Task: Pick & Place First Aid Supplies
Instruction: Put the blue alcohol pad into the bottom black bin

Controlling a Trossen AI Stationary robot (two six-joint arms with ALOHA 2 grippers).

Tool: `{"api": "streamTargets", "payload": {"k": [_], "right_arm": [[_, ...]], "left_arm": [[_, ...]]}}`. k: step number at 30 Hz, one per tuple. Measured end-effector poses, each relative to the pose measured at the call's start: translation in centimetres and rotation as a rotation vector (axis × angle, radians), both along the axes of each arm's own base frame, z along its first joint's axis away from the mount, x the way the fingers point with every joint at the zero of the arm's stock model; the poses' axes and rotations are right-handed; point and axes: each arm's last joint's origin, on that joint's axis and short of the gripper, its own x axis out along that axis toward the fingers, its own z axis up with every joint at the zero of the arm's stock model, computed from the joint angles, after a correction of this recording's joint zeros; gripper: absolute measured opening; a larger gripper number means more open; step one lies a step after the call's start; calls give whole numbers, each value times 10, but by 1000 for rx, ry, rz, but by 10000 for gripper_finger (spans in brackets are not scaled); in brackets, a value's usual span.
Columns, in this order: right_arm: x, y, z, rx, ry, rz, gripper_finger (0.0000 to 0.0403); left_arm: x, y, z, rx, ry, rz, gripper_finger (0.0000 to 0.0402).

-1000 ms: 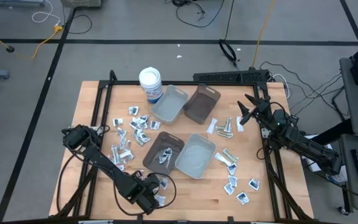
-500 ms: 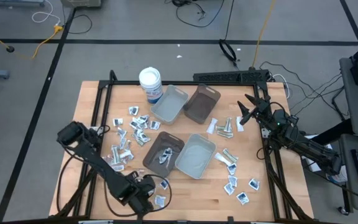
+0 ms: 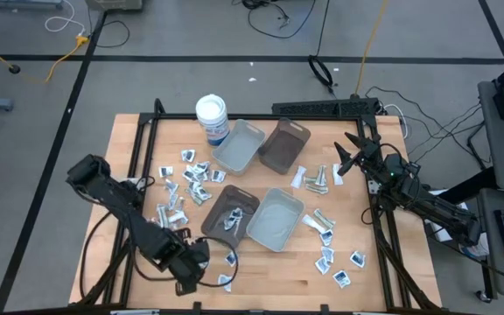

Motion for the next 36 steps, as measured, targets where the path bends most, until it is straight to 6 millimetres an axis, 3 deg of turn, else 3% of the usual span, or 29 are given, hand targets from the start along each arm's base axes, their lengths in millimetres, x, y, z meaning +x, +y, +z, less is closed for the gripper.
{"api": "streamTargets", "payload": {"k": [9,22,36], "right_arm": [[0,0,0,0,0,1,238],[0,0,0,0,0,0,238],[0,0,0,0,0,0,238]], "left_arm": [[19,36,4,43,-2,-27,0],[54,114,5,43,17,47,0],[69,161,16,77,-25,202,0]]}}
